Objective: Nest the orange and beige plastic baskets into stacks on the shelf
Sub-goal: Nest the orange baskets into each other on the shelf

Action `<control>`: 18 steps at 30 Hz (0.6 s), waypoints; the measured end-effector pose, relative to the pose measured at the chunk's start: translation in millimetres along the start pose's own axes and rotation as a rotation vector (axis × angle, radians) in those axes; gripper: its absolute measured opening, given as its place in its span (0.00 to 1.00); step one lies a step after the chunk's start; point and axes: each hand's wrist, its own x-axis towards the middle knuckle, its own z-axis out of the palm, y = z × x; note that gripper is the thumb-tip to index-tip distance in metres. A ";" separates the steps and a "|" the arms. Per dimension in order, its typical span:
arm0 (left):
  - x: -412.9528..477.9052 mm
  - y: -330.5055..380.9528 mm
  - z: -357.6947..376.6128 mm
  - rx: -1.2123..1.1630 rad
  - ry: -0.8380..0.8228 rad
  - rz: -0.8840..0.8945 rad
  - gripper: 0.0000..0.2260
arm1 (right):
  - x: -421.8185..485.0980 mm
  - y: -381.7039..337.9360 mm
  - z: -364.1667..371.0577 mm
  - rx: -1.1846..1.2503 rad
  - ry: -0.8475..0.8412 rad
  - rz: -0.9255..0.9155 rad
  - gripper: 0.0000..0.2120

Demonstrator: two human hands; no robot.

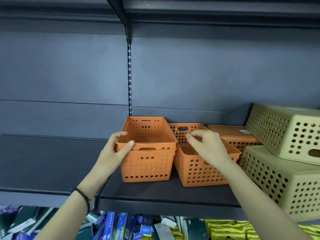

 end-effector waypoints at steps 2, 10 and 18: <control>-2.9 0.1 -1.5 0.011 -0.026 0.017 0.25 | -22.1 15.3 -6.7 -0.021 0.105 -0.043 0.12; -11.7 4.6 -0.8 -0.053 -0.024 0.032 0.30 | -76.9 59.3 -3.8 -0.183 0.209 0.170 0.26; -20.7 9.3 6.2 -0.177 -0.016 0.060 0.26 | -74.6 55.5 2.0 0.164 0.235 0.174 0.22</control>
